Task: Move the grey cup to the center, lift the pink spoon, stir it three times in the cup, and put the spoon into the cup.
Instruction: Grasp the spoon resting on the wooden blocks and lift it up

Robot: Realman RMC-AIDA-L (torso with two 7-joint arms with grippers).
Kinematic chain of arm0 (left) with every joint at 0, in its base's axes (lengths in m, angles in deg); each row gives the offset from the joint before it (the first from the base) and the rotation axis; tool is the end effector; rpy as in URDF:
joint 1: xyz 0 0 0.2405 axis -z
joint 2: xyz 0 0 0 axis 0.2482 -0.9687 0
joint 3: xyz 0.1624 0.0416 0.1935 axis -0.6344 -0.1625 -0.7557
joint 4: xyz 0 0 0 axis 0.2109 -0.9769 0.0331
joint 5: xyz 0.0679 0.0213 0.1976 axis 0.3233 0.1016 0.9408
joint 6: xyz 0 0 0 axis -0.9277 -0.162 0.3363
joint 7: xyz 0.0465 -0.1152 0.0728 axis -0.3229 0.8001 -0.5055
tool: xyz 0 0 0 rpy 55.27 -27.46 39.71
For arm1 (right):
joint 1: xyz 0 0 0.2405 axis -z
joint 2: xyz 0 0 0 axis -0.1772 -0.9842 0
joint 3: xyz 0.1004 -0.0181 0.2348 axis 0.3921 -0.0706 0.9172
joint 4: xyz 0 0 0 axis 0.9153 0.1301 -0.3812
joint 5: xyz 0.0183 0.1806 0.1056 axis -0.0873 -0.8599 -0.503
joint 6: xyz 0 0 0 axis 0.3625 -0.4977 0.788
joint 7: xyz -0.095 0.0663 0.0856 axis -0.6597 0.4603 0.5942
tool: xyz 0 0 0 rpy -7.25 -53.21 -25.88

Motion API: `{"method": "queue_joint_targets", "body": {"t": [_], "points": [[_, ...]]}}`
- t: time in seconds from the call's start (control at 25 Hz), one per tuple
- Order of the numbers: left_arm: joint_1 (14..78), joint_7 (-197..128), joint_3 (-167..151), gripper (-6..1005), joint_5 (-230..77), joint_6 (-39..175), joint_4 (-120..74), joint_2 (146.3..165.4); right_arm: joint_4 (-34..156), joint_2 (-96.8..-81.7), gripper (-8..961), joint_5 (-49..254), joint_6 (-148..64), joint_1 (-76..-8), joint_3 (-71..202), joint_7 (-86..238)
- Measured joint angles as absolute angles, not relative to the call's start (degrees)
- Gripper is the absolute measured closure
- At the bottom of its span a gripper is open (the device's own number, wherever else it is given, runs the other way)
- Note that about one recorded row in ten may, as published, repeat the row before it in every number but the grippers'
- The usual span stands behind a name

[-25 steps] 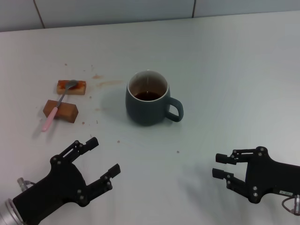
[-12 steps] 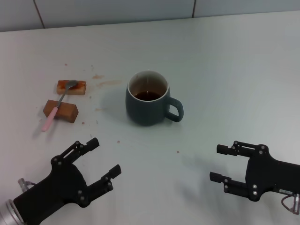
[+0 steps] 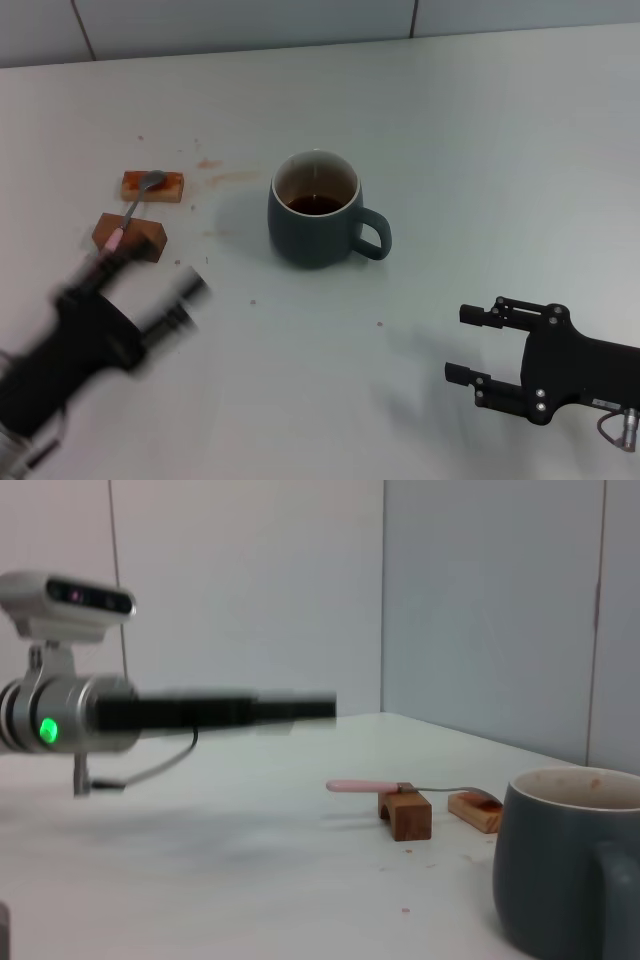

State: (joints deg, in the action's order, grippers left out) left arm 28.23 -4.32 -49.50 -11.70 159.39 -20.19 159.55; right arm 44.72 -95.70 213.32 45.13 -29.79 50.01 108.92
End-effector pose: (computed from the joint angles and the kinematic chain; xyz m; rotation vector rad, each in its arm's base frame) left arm -0.3125 0.1969 -0.0425 -2.1274 -0.5422 -1.1619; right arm 0.3245 0.2245 -0.0380 -2.6627 0.2410 0.7687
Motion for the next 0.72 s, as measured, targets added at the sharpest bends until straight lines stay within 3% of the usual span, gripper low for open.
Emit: {"method": "queue_joint_targets", "body": {"t": [0.24, 0.72], "points": [[28.4, 23.6, -28.9, 200, -12.1, 159.9, -18.9, 159.27, 44.7, -95.7, 310, 213.3, 44.9, -30.0, 50.0, 109.0], [27.2, 52.3, -25.5, 200, -11.4, 149.4, -19.3, 159.06, 44.7, -95.7, 310, 213.2, 44.8, -30.5, 50.1, 109.2]]}}
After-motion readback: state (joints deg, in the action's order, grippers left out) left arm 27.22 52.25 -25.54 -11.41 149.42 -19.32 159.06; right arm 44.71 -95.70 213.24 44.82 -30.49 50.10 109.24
